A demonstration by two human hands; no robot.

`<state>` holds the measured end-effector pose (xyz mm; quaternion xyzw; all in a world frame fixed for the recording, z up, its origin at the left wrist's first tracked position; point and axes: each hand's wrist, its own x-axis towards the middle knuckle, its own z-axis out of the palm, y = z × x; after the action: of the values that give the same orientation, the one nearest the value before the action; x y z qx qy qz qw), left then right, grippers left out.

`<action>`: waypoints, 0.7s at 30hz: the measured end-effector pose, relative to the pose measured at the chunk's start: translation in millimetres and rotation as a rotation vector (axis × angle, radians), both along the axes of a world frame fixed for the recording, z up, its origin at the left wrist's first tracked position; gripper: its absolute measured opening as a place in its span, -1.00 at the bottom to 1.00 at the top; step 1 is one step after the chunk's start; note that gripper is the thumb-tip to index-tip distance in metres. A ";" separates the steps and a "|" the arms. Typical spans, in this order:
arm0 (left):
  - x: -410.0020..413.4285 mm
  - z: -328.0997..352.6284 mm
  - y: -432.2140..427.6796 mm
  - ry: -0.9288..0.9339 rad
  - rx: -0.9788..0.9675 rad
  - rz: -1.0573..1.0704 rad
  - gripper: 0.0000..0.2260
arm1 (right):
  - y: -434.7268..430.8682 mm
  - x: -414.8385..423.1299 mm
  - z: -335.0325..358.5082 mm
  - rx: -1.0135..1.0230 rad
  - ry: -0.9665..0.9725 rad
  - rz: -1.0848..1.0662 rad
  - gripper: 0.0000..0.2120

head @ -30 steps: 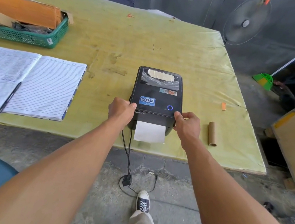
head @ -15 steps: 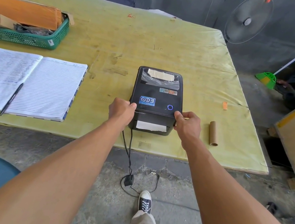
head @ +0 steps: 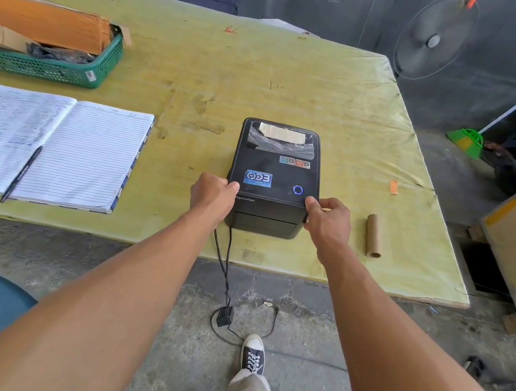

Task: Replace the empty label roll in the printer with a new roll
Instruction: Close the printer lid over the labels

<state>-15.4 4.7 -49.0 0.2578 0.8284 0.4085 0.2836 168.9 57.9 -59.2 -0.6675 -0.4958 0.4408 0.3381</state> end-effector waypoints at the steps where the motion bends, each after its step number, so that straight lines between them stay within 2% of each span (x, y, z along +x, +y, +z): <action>1: 0.2 0.2 -0.2 0.001 0.002 -0.002 -0.59 | 0.1 0.2 -0.1 -0.001 0.001 -0.001 -0.75; 21: -1.7 2.4 -0.6 -0.028 -0.008 -0.003 -0.58 | 0.0 -1.6 -2.0 -0.012 0.015 -0.017 -0.77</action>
<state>-17.2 4.2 -46.5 0.2522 0.8256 0.4085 0.2965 167.3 57.9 -61.2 -0.6704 -0.4848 0.4459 0.3418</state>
